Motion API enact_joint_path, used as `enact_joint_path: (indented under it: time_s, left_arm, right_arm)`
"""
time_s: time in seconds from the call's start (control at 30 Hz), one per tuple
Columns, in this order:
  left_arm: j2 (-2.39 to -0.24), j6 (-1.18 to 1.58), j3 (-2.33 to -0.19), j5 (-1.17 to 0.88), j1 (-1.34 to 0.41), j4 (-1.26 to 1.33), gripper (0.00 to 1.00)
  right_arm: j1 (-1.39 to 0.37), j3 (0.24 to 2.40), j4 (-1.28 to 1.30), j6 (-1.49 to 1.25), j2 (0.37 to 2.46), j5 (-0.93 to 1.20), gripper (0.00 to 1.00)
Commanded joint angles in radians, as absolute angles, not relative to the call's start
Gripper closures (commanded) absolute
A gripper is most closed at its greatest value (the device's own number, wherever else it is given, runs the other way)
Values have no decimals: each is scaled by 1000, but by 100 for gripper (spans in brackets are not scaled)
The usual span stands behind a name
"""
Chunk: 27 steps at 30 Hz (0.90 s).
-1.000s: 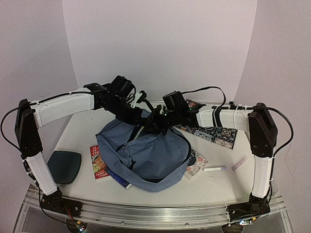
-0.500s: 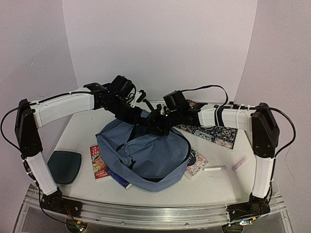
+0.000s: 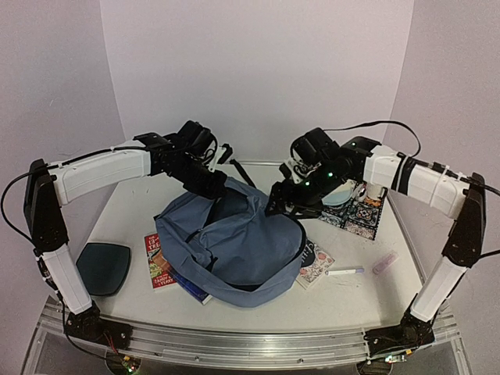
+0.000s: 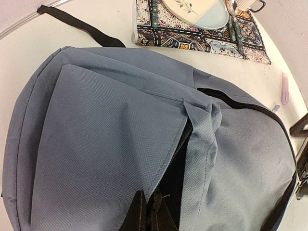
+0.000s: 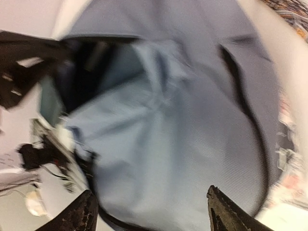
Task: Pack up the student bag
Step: Pick up the pencil case from the center of the board.
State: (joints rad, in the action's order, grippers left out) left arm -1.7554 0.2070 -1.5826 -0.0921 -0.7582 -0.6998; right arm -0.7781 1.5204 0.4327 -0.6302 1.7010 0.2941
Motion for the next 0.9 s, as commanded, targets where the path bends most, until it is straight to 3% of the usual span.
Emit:
enact_joint_path:
  time_s: [0.0,0.37,0.63,0.87]
  left_arm:
    - [-1720,189,-1604,-66,-749,-667,100]
    - [-1712,186,-1598,-74,-747,-669,100]
    - [-1717,184,-1601,-88,-747,-669,100]
    - [-1717,190,-1596,-114,-747,-669,100]
  right_arm:
    - [-762,1512,808,-424,1640,94,18]
    - [-589,1199,885,-572,1469,-82,14]
    - [-555,999,721,-896,1449,-143,10]
    - [-547,868,552,-1197,1448,-216,16]
